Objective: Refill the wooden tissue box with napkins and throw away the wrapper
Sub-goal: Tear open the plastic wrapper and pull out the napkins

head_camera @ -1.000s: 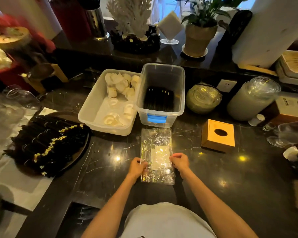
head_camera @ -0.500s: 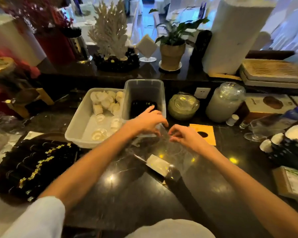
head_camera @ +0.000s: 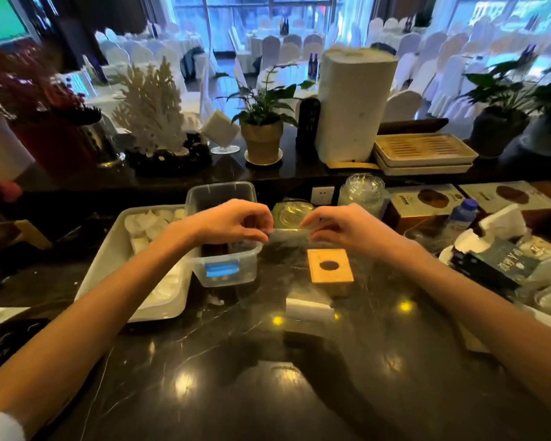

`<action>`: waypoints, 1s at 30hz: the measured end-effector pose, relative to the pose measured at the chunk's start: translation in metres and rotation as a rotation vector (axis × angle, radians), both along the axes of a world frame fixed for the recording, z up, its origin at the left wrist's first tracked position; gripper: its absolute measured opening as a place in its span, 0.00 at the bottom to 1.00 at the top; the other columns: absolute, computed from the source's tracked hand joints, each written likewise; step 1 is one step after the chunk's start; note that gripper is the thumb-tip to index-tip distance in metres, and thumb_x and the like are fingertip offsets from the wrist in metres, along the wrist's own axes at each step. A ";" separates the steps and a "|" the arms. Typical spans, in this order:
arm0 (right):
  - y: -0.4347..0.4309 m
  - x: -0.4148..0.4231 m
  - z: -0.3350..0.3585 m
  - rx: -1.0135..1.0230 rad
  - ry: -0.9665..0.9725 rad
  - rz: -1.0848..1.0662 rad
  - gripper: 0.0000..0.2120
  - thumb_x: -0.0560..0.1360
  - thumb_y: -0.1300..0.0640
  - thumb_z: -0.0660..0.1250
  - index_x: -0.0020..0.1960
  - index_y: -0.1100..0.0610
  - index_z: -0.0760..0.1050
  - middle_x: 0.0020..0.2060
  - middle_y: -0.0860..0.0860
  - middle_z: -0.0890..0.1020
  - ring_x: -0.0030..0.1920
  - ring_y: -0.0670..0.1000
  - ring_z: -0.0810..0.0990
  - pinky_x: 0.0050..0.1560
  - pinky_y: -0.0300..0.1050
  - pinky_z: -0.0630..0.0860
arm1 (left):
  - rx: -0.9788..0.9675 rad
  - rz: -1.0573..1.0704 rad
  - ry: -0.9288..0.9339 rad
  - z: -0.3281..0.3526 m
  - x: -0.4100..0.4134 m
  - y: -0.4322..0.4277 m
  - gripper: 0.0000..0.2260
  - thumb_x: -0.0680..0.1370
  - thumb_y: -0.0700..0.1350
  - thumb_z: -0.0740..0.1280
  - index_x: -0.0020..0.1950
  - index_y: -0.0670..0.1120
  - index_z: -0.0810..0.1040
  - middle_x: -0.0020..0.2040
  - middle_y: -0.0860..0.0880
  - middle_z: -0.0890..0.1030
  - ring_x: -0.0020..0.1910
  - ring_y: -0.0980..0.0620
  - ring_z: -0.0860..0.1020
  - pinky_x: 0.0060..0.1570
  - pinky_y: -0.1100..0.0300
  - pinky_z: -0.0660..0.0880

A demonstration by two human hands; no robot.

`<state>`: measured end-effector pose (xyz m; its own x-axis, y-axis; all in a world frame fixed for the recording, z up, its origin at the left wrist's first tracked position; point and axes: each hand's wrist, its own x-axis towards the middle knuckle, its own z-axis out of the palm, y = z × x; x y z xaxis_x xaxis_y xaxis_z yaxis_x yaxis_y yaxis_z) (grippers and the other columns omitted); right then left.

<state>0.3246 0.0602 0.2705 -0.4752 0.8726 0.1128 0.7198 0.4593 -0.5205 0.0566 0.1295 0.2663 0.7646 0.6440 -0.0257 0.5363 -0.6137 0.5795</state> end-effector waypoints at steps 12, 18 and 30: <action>0.017 0.082 0.051 -0.142 0.118 -0.137 0.09 0.70 0.47 0.71 0.48 0.45 0.85 0.42 0.43 0.87 0.47 0.41 0.84 0.50 0.41 0.78 | 0.054 0.312 -0.254 0.059 -0.004 0.004 0.03 0.70 0.44 0.76 0.42 0.47 0.86 0.34 0.53 0.85 0.34 0.59 0.81 0.39 0.65 0.78; 0.055 0.061 0.071 0.308 -0.119 -0.769 0.23 0.77 0.38 0.61 0.51 0.57 0.79 0.38 0.53 0.82 0.39 0.54 0.82 0.33 0.45 0.74 | 0.143 0.575 -0.429 0.070 0.059 -0.021 0.09 0.73 0.43 0.74 0.41 0.38 0.83 0.34 0.40 0.83 0.24 0.61 0.76 0.28 0.67 0.74; 0.071 -0.023 0.138 -0.177 -0.368 -0.006 0.10 0.78 0.54 0.66 0.55 0.54 0.83 0.42 0.48 0.85 0.41 0.45 0.84 0.42 0.39 0.80 | 0.320 0.699 -0.347 0.063 0.128 -0.077 0.18 0.78 0.59 0.60 0.54 0.48 0.81 0.49 0.47 0.85 0.49 0.47 0.82 0.49 0.49 0.80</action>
<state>0.3016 0.1312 0.4081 -0.4511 0.8659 -0.2160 0.8749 0.3812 -0.2988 0.1845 0.0525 0.3289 0.1186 0.9081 0.4016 0.6774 -0.3698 0.6359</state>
